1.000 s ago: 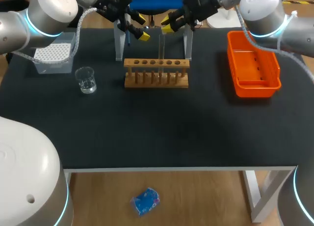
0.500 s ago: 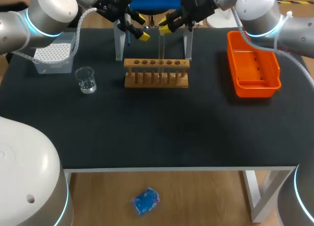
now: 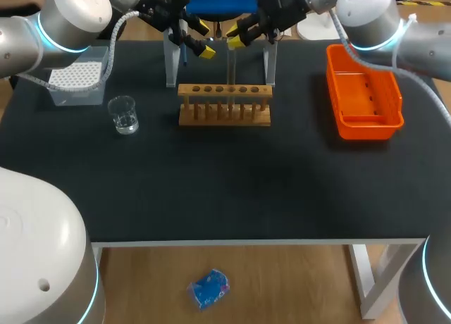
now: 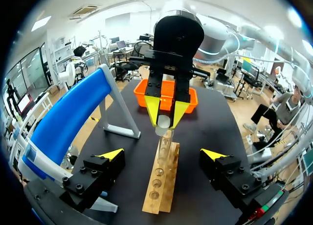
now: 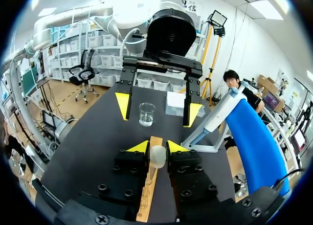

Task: Invert the test tube, pick up the pipette, mount the tip to pipette, aspirate from beaker and dispense into the tube, eject the tip, return the pipette, and cap with the stopper.

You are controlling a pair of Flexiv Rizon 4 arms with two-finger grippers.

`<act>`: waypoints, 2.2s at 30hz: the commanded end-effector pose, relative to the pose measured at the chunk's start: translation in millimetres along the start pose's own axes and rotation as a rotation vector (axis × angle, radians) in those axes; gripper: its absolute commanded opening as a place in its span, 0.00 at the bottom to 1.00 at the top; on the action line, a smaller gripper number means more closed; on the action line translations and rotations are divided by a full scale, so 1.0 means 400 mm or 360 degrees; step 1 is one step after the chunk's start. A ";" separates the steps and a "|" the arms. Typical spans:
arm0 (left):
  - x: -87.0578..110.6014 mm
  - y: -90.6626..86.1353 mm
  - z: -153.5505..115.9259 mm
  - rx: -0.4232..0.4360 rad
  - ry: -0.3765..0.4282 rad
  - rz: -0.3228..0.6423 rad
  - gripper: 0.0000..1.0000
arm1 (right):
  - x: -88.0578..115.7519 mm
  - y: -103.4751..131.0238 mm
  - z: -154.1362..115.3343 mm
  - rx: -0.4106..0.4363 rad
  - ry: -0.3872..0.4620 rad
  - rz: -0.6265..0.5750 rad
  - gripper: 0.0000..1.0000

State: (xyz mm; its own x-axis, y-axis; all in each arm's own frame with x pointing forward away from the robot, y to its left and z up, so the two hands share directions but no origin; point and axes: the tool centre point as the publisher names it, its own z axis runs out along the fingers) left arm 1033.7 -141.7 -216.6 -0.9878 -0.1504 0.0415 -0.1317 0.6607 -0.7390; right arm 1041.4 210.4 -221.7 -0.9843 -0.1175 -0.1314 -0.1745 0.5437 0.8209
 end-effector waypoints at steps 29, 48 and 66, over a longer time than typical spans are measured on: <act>-0.002 -0.001 -0.002 -0.0006 0.0005 -0.0002 1.00 | 0.014 -0.004 -0.003 -0.0008 0.0008 -0.0007 0.00; -0.002 -0.001 -0.002 -0.0006 0.0005 -0.0002 1.00 | 0.011 0.005 -0.008 -0.0008 0.0002 -0.0011 0.00; -0.002 -0.001 -0.002 -0.0006 0.0005 -0.0002 1.00 | -0.005 0.007 -0.006 -0.0035 0.0006 -0.0001 0.00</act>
State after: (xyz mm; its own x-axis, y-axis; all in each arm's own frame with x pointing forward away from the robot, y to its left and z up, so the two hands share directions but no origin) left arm 1033.7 -141.8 -216.6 -0.9878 -0.1504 0.0415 -0.1317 0.6607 -0.7390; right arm 1039.8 210.1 -215.7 -0.9842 -0.1162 -0.1338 -0.1753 0.5278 0.8311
